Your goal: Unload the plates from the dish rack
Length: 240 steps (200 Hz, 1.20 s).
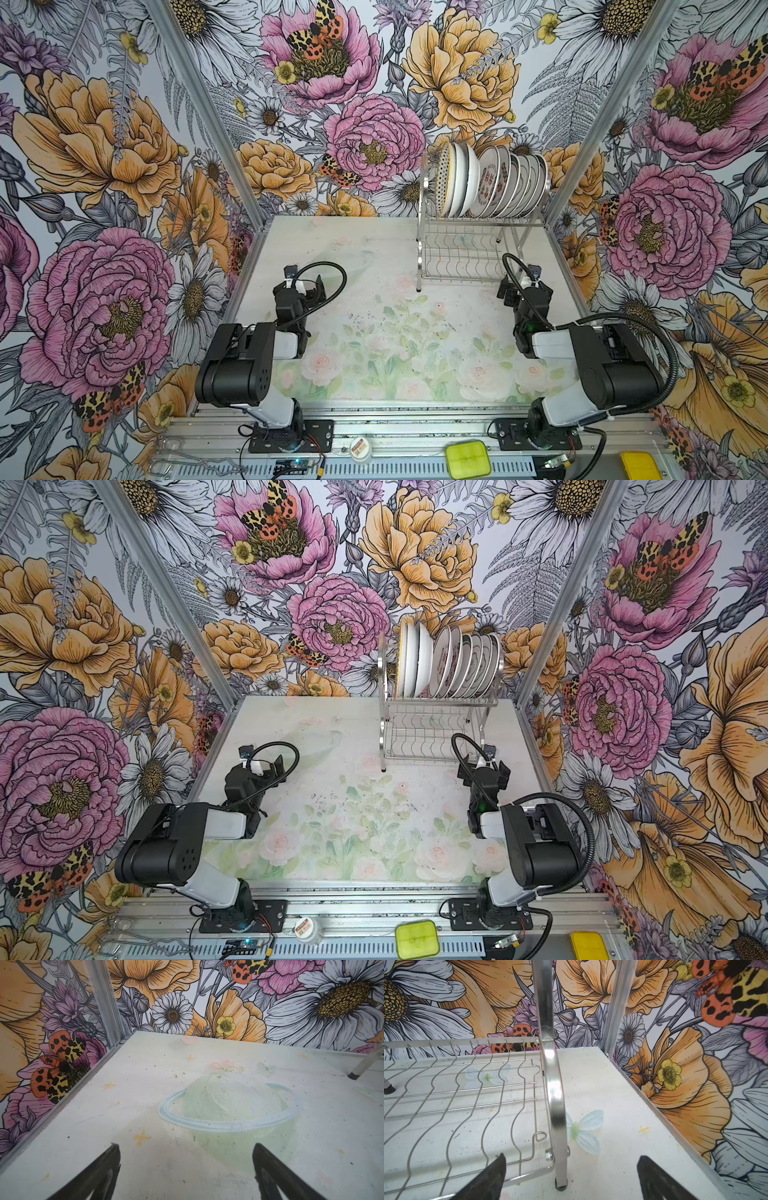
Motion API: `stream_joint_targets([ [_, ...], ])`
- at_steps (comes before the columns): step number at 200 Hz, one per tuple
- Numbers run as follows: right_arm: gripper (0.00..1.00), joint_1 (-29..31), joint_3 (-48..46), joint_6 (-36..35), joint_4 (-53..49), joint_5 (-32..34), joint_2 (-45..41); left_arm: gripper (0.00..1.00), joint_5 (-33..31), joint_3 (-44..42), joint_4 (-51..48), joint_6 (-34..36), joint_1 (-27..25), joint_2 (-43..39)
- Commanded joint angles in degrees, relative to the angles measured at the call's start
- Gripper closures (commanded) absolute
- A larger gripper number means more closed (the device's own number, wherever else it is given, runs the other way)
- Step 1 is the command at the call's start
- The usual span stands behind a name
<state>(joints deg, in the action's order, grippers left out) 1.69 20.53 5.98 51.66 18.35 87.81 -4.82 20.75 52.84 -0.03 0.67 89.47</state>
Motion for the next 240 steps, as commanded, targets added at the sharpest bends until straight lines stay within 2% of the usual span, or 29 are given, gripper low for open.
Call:
stream_joint_targets([
  [1,0.00,0.50,0.33,-0.70,1.92,0.13,0.41,0.01,1.22,1.06,0.45,-0.06,0.57,-0.72],
  [167,0.00,0.37,0.15,-0.55,1.80,-0.30,0.21,0.01,0.76,1.03,0.38,0.05,0.37,-0.80],
  [187,0.00,0.41,-0.37,-1.49,3.12,-1.74,-0.06,0.01,0.78,2.45,-2.97,1.04,-0.31,-1.60],
  [207,0.00,0.49,0.06,-1.41,0.09,-2.17,-2.48,0.01,-0.27,3.28,-5.27,1.09,-0.72,-2.72],
  [240,0.00,0.50,-1.05,-0.72,-3.19,0.13,-8.71,0.01,-2.59,4.51,-10.86,1.63,-1.87,-6.20],
])
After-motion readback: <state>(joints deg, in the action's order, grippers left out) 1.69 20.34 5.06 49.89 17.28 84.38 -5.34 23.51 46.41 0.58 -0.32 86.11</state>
